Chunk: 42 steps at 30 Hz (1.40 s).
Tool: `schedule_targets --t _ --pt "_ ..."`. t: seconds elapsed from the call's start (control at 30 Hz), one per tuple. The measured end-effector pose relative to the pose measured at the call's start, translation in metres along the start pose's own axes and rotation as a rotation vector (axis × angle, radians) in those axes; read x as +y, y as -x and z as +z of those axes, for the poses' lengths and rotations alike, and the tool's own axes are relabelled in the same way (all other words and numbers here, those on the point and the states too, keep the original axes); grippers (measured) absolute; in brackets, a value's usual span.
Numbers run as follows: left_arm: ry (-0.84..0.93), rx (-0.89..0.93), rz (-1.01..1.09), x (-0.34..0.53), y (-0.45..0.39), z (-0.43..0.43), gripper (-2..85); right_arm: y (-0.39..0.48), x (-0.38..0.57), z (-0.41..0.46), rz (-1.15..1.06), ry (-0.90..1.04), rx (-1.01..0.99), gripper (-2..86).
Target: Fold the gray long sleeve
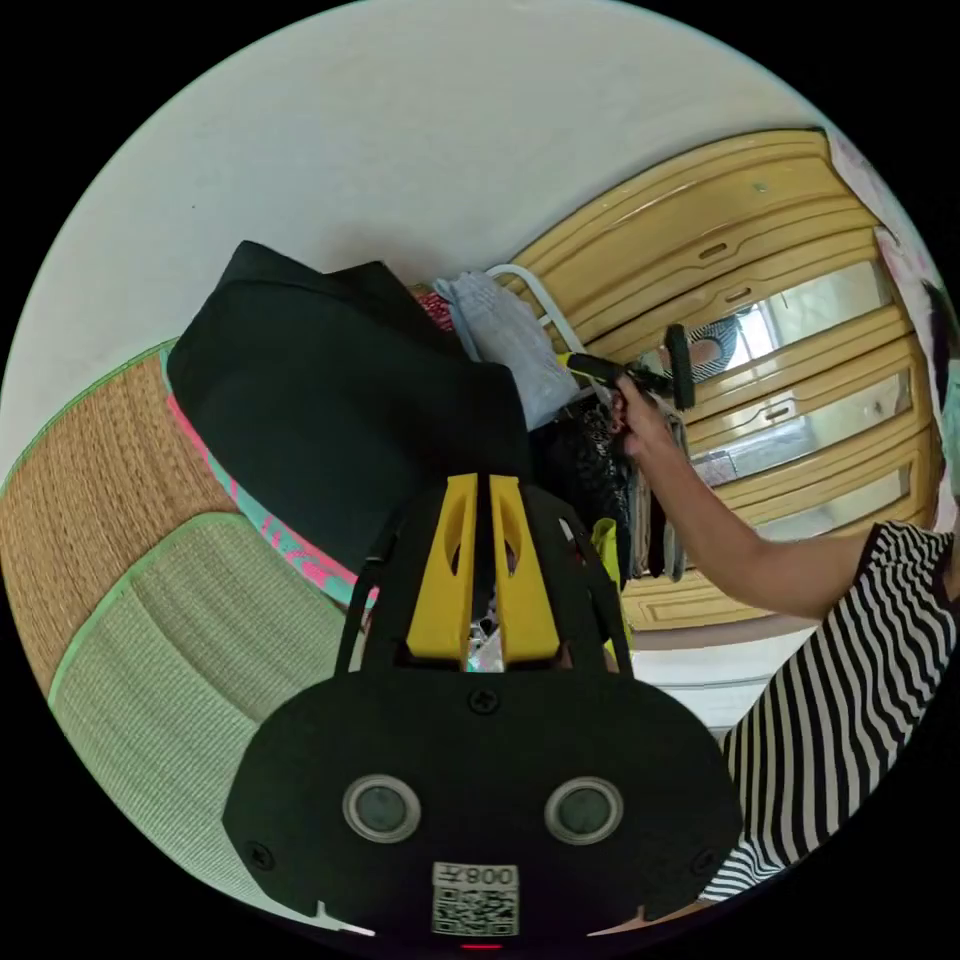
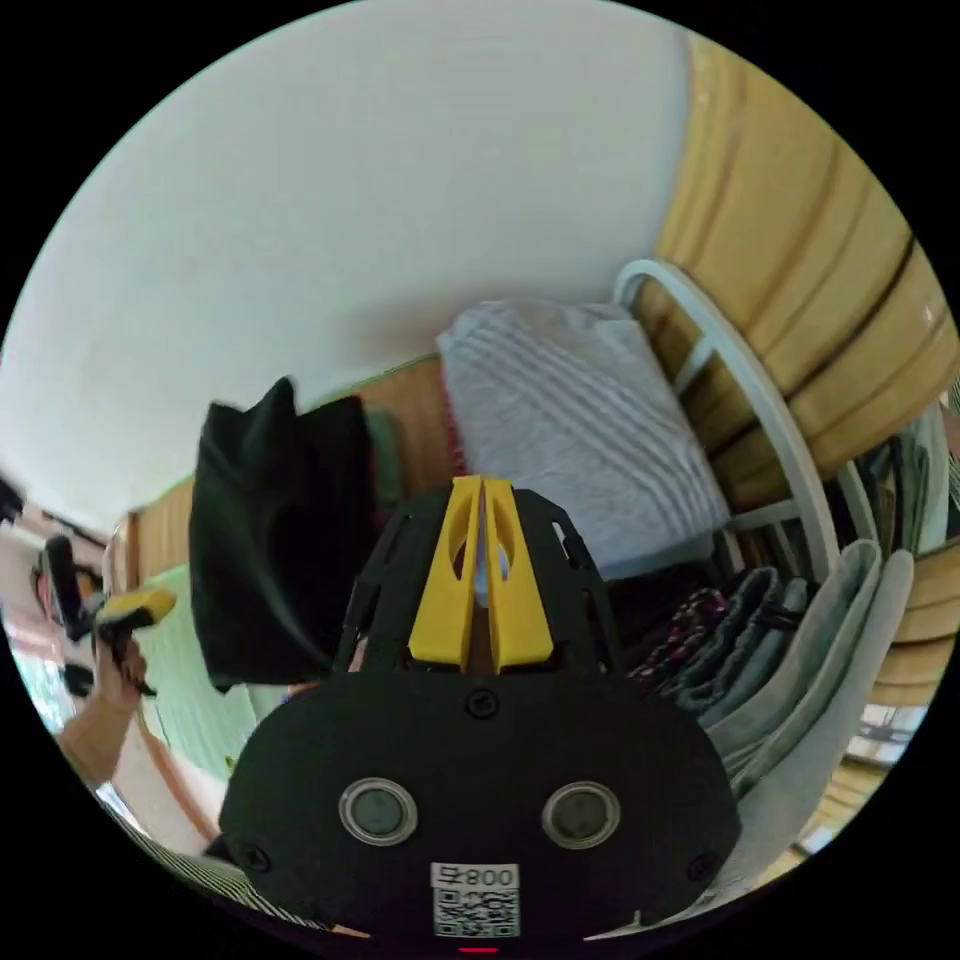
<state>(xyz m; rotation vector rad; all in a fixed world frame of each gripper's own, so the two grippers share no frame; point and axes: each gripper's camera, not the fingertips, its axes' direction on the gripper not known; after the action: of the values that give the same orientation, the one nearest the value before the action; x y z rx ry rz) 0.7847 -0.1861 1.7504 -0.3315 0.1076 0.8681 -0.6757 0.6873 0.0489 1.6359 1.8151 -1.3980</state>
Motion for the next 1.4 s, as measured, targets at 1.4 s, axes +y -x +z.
schedule_targets --t 1.4 --pt "-0.058 0.347 -0.07 0.185 -0.156 -0.316 0.3 -0.184 0.014 -0.094 0.143 -0.391 -0.964 0.7"
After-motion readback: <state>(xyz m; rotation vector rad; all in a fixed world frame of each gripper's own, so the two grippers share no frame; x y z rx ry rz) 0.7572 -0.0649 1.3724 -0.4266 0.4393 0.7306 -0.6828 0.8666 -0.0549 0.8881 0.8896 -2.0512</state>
